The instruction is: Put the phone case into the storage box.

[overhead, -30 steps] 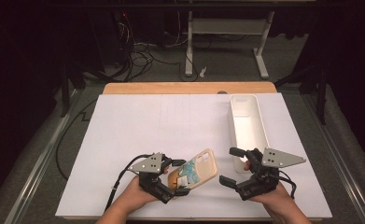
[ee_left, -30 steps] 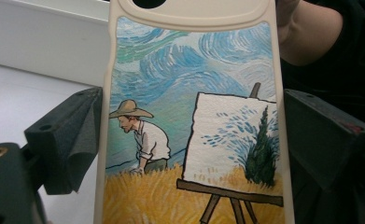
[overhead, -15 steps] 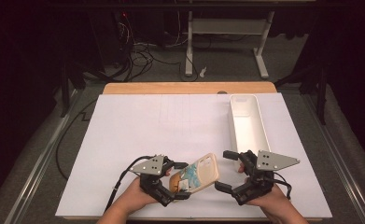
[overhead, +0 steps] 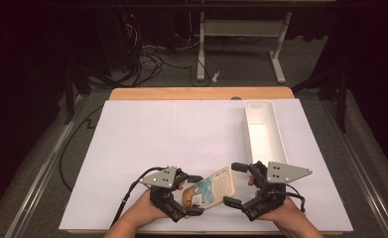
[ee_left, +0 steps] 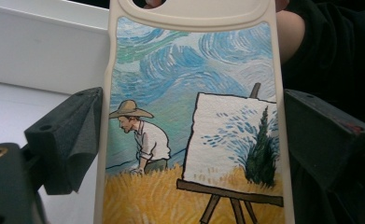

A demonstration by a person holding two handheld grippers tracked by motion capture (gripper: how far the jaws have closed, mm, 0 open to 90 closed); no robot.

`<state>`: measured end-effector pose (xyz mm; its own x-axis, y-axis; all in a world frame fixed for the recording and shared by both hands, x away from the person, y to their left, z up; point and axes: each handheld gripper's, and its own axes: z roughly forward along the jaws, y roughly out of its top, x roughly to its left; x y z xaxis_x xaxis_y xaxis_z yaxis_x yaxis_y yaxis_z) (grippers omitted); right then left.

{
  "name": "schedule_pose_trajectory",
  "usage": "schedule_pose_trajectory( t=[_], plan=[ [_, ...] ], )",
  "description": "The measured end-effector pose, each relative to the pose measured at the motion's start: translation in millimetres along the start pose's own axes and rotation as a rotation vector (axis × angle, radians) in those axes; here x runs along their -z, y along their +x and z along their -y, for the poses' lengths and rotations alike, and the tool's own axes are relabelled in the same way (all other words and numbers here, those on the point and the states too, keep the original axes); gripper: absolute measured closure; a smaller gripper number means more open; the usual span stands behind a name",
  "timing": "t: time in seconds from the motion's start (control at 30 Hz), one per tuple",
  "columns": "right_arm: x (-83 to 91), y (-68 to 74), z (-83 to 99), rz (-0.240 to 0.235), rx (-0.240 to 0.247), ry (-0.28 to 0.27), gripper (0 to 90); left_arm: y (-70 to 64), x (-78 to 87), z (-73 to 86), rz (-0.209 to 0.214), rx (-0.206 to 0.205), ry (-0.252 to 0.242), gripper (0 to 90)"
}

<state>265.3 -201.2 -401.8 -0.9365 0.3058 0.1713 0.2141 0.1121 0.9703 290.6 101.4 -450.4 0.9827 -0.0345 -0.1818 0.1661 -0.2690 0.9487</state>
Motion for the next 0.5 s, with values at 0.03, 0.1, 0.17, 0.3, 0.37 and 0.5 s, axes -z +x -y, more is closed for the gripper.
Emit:
schedule_pose_trajectory(
  t=[0.03,0.1,0.17,0.3,0.37,0.5],
  plan=[
    [-0.9,0.4,0.3,-0.005,-0.001,0.002,0.4,0.3,-0.1,0.3,0.007,0.004,-0.004,11.2],
    [-2.6,1.1,0.8,-0.011,0.001,0.006,0.4,0.2,-0.5,0.2,0.006,0.001,-0.004,11.2],
    [-3.9,1.5,1.1,-0.017,0.003,0.007,0.4,-0.2,-1.0,0.1,0.011,-0.002,-0.004,11.3],
    [-5.5,1.4,1.7,-0.023,-0.009,0.001,0.6,-1.2,-2.7,0.4,0.011,-0.011,0.002,11.2],
    [-5.8,1.5,1.8,-0.025,-0.008,0.001,0.9,-1.5,-3.7,0.4,0.017,-0.011,-0.001,11.2],
    [-6.1,1.5,2.0,-0.029,-0.010,0.001,1.7,-1.5,-5.3,0.4,0.024,-0.011,-0.001,11.2]
  ],
)
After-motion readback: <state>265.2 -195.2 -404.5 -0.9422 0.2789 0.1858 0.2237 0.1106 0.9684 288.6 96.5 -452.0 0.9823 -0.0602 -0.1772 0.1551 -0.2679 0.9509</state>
